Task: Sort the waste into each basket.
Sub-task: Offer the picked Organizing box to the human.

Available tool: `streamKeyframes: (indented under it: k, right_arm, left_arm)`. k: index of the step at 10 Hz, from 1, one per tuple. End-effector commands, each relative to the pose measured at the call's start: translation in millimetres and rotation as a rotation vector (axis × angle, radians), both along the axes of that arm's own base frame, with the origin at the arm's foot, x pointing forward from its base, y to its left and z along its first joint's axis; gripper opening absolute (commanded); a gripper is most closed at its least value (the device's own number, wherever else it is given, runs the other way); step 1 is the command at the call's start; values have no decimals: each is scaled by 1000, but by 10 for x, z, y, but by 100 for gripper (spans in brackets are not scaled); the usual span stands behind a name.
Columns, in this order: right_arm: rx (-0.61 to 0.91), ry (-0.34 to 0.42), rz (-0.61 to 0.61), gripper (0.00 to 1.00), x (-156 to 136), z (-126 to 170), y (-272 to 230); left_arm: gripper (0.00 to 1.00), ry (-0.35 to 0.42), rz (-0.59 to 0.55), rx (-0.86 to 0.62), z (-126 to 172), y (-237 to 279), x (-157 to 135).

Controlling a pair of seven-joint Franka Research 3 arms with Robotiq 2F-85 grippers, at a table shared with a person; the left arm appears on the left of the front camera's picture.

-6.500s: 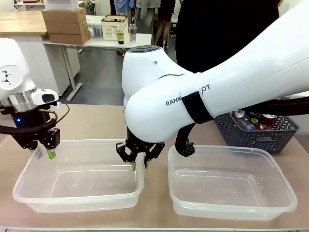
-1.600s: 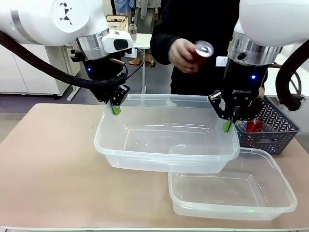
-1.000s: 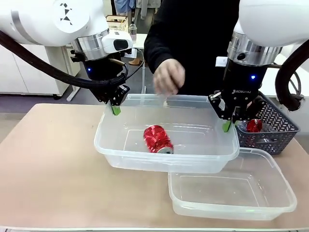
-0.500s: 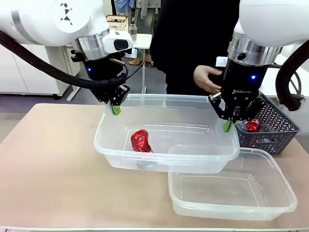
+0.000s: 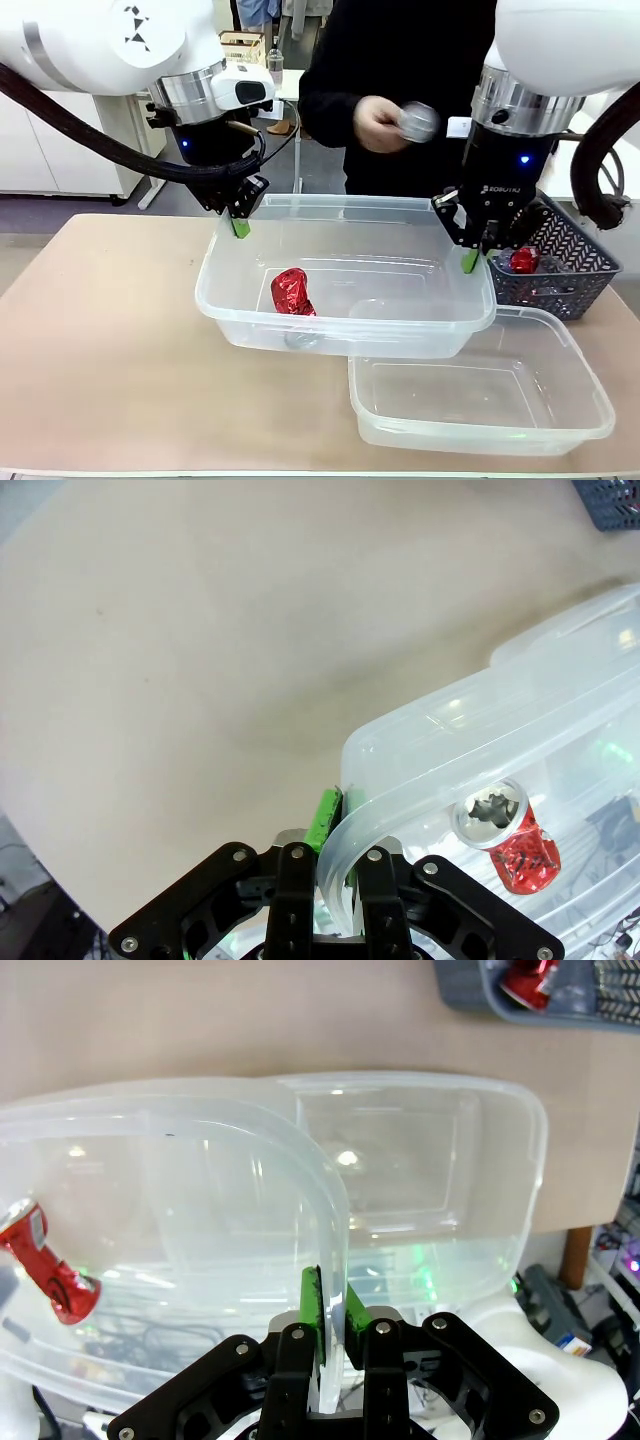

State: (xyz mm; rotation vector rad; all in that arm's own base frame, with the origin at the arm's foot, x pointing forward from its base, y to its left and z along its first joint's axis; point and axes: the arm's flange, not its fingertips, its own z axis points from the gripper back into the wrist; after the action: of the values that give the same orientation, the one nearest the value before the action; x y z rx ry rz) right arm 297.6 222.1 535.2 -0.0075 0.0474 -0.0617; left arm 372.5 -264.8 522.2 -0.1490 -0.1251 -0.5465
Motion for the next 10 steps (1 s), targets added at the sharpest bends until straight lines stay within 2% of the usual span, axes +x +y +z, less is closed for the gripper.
streamKeyframes:
  k: [1,10]
  right_arm:
    - [4,10,-9,6,16,33,32]
    - [4,10,-9,6,16,33,32]
  left_arm:
    - [7,-14,-21,-3,30,39,-8]
    - [7,-14,-21,-3,30,39,-8]
